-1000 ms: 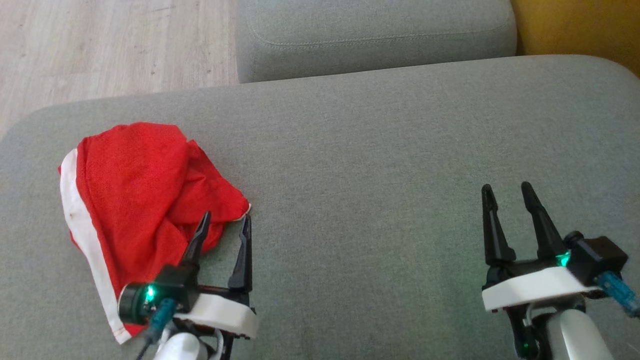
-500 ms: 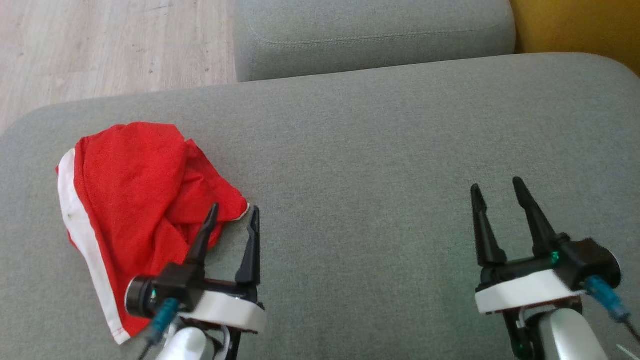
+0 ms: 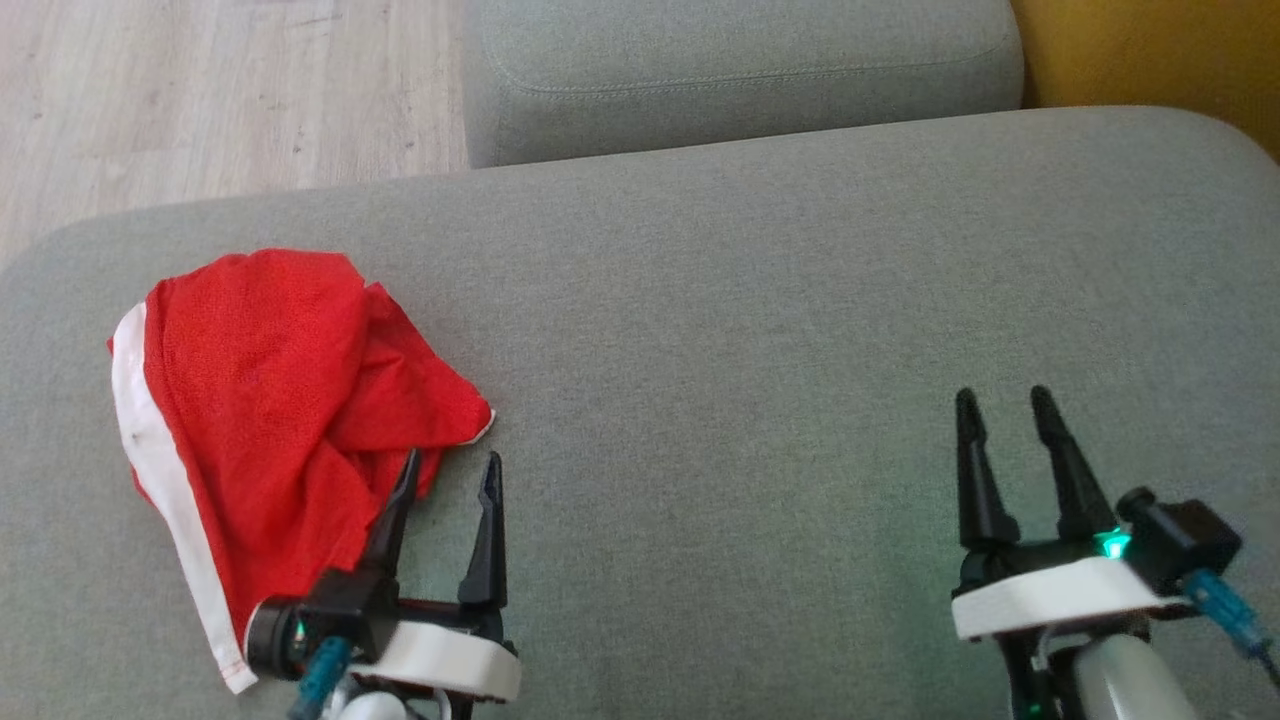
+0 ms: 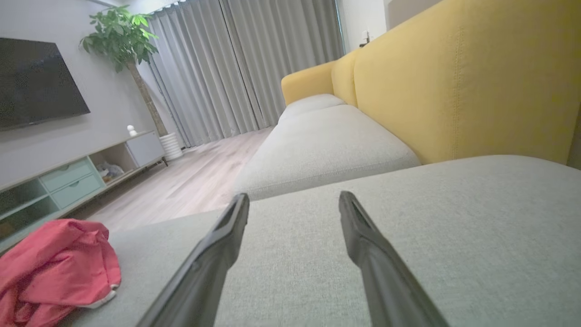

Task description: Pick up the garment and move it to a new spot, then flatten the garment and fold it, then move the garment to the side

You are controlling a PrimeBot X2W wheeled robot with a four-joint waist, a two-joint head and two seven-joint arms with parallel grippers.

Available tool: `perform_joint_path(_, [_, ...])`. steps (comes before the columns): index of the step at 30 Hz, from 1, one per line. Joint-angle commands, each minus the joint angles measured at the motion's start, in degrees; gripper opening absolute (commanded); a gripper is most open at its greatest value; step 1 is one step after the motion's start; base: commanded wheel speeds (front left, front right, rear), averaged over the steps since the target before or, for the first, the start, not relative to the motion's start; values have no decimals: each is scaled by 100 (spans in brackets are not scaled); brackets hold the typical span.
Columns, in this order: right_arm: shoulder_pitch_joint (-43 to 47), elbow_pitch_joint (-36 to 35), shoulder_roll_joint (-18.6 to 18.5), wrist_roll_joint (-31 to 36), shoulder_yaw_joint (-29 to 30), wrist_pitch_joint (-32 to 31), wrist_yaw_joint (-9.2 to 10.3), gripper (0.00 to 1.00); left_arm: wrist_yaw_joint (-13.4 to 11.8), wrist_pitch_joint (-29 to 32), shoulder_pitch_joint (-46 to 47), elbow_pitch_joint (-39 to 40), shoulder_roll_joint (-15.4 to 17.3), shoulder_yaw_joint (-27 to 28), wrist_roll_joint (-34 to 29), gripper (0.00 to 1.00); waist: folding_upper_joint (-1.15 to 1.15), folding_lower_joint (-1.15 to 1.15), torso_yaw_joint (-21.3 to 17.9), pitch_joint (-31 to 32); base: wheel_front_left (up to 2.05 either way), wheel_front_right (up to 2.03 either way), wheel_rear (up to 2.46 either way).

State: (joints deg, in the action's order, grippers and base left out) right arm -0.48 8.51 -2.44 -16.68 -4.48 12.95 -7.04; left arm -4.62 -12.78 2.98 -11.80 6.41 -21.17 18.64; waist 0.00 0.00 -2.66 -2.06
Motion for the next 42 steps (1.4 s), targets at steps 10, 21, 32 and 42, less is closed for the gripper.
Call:
perform_joint_path(10, [-154, 18, -43, 508, -226, 205, -45, 100, 201, -222, 172, -100, -190, 313, -732, 100, 0, 0, 3, 62, 0, 0, 0])
perform_joint_path(21, [-128, 9, -43, 585, -351, 205, -45, 100, 350, -222, 107, -141, -301, 588, -854, 100, 0, 0, 284, 127, 0, 0, 0])
perform_joint_path(32, [-36, 41, -43, 646, -686, 205, -45, 100, 289, -222, -35, -194, -325, 842, -982, 100, 0, 0, 929, 260, 0, 0, 0])
perform_joint_path(42, [38, 68, -43, 631, -1061, 205, -45, 100, 283, -222, -165, -228, -326, 1079, -1076, 100, 0, 0, 1763, 374, 0, 0, 0])
